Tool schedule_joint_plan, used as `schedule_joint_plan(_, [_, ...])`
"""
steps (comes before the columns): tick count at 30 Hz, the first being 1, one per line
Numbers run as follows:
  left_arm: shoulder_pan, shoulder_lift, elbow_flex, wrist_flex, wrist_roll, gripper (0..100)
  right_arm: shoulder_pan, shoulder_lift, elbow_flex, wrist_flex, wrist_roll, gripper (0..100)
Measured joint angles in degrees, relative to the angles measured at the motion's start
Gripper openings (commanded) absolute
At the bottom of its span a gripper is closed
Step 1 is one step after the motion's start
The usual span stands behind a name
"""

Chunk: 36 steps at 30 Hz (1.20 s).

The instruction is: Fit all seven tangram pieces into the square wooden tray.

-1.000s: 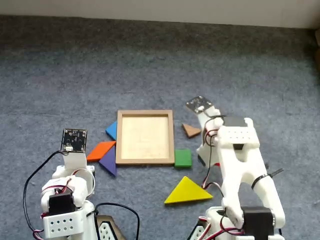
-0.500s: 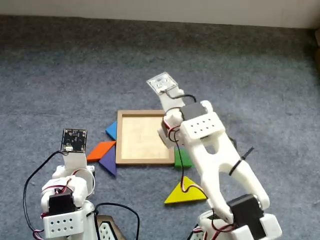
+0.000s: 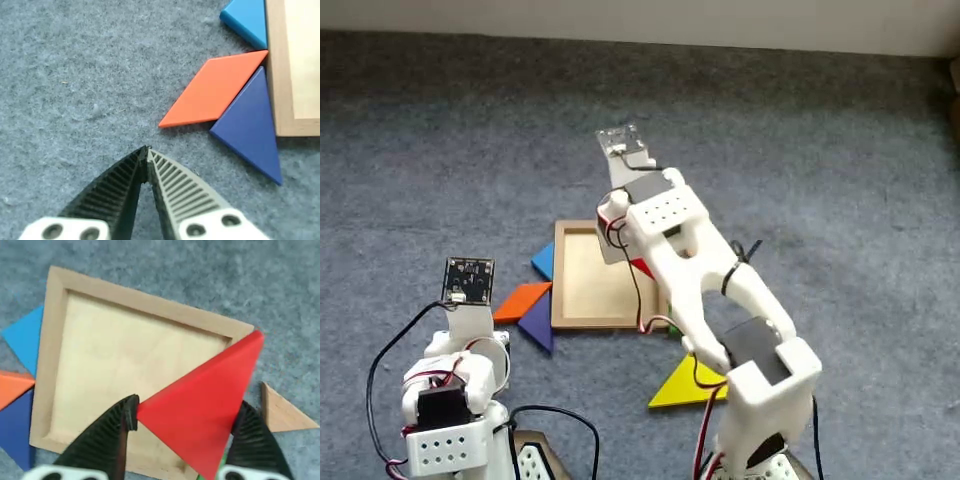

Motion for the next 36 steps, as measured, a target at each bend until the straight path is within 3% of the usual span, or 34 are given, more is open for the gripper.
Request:
schedule_joint_plan(20, [0.00, 0.00, 0.00, 0.00, 0.00, 1, -0.70, 7.47, -5.10, 0.00, -7.82, 18.7])
schedule_joint_plan(26, [0.00, 0.00, 0.00, 0.00, 0.00, 1, -1.67, 7.47, -5.10, 0.00, -7.82, 31.2])
schedule_joint_plan(36, [0.00, 0.00, 0.00, 0.00, 0.00, 1, -1.85, 7.47, -5.10, 0.88, -7.82, 32.2])
